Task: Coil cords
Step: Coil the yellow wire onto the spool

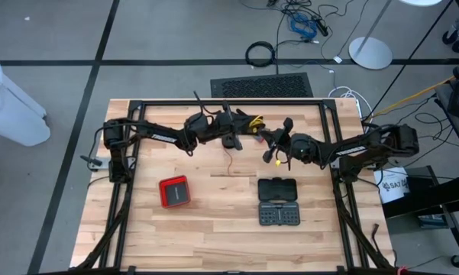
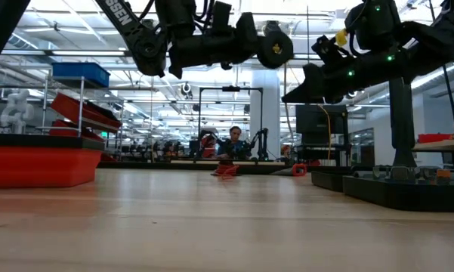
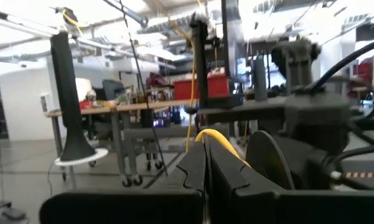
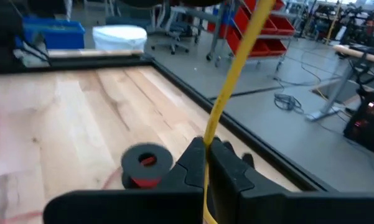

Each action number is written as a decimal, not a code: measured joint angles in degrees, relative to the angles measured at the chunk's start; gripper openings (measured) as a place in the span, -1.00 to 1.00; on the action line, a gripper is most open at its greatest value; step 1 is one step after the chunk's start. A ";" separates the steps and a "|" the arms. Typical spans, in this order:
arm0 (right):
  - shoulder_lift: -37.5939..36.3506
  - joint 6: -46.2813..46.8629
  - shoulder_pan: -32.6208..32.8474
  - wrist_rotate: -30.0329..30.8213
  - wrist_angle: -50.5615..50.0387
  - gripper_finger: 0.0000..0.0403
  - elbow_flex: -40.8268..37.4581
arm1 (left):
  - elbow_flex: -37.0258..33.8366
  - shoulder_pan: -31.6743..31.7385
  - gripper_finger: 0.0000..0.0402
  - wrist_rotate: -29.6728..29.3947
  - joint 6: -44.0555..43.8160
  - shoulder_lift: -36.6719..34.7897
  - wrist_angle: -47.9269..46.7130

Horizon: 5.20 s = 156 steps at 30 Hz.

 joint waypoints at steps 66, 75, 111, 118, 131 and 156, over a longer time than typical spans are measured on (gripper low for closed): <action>-12.23 3.29 3.42 6.09 -55.78 -1.00 18.93 | 4.46 -1.58 -0.97 -2.26 19.46 3.13 -16.28; -12.20 9.18 4.65 3.46 -53.86 -0.94 13.21 | 4.48 -1.48 -0.97 -2.98 19.50 3.13 -16.04; 23.25 2.60 2.63 10.61 13.20 -0.63 2.90 | 4.50 -2.24 -0.97 -3.02 15.94 3.13 -13.04; 16.87 2.06 8.48 17.11 9.98 -0.63 -0.67 | 4.50 -2.24 -0.97 -3.02 15.92 3.13 -13.24; 4.70 3.34 14.61 24.16 -2.30 -0.63 -4.17 | 4.52 -2.24 -0.97 -2.99 15.73 3.13 -13.45; 4.60 4.92 10.47 18.10 -2.86 -0.63 -4.15 | 4.52 -4.79 -0.97 -2.93 15.79 3.13 -11.61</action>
